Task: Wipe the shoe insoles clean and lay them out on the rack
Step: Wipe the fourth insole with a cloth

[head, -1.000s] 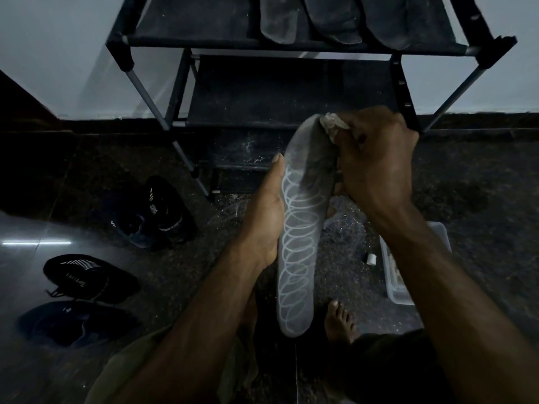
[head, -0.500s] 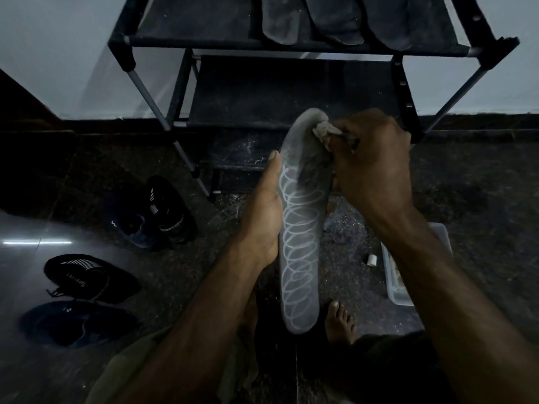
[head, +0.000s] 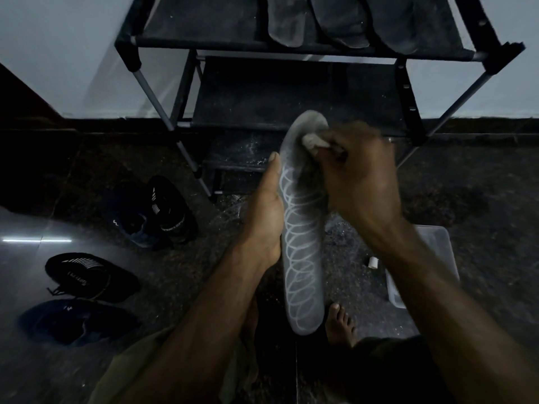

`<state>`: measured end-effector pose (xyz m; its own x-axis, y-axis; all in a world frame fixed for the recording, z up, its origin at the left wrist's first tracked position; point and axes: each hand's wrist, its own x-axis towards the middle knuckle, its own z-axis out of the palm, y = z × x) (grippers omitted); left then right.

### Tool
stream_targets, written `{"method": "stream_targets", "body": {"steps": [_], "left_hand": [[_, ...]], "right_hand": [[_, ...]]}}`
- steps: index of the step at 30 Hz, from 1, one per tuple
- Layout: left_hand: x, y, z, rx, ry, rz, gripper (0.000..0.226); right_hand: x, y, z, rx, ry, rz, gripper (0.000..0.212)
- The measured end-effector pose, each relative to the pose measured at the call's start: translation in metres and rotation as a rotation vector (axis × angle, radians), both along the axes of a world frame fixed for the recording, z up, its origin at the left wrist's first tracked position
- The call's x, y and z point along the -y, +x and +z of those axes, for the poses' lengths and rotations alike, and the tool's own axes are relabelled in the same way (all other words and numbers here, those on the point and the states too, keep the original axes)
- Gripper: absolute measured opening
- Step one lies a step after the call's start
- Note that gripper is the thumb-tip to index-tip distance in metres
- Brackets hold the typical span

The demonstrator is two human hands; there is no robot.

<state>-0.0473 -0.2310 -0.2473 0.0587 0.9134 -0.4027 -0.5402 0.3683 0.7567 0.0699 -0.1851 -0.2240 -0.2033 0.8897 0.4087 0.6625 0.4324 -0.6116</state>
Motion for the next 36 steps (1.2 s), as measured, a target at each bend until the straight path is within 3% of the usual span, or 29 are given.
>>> {"method": "stream_targets", "body": {"steps": [4,10,18,24,31,36], "left_hand": [[-0.001,-0.004,-0.003,0.08,-0.013,0.048,0.057],[-0.001,-0.001,-0.012,-0.018,-0.045,0.011,0.057],[-0.002,-0.003,-0.009,0.044,0.007,0.063,0.051],[-0.001,0.0,-0.015,-0.018,-0.035,0.04,0.056],[-0.002,-0.003,-0.006,0.072,-0.013,0.067,0.053],[-0.002,-0.002,-0.008,0.009,-0.056,0.077,0.06]], "right_hand": [[0.015,-0.021,0.0,0.013,0.009,0.11,0.014],[-0.013,0.011,-0.009,-0.004,0.057,-0.088,0.021],[0.014,-0.021,-0.005,-0.064,-0.001,0.053,0.013],[-0.006,0.005,-0.005,-0.086,0.016,-0.11,0.017],[0.016,-0.02,-0.001,-0.154,-0.043,0.024,0.013],[-0.003,0.001,-0.005,-0.074,-0.006,-0.094,0.017]]}}
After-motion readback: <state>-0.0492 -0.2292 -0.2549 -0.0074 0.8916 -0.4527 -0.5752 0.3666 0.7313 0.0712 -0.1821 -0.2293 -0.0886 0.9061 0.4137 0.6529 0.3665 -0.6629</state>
